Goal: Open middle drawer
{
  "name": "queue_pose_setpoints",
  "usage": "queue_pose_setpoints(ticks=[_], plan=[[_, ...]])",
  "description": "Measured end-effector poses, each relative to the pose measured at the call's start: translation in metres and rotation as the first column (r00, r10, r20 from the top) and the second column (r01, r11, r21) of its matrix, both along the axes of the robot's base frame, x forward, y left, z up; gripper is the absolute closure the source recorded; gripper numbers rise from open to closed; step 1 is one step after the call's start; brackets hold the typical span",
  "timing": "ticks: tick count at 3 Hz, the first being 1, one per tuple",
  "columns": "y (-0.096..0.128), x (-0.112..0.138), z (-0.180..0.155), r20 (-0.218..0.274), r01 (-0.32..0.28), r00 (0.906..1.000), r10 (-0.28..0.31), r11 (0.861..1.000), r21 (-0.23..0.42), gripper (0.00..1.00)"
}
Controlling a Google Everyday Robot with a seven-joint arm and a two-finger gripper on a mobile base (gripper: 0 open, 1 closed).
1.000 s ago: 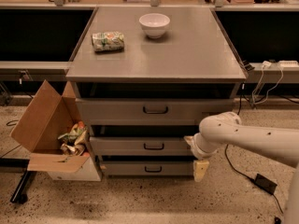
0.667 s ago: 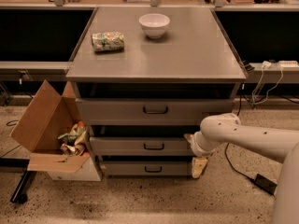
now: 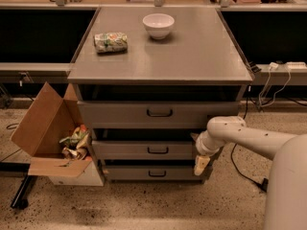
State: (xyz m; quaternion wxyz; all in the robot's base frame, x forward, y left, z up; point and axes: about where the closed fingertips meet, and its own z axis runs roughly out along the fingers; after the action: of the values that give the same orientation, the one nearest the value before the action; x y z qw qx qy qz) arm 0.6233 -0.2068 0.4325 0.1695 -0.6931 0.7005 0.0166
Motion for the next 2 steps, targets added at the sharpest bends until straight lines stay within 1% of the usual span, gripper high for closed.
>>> queue_pose_setpoints(ticks=[1,2], plan=[[0.0040,0.0117,-0.0166,-0.025,0.009,0.9997,-0.008,1.000,0.024,0.00],[0.0027,0.0115,-0.0254,-0.068,0.009,0.9977,-0.005,0.999,0.049,0.16]])
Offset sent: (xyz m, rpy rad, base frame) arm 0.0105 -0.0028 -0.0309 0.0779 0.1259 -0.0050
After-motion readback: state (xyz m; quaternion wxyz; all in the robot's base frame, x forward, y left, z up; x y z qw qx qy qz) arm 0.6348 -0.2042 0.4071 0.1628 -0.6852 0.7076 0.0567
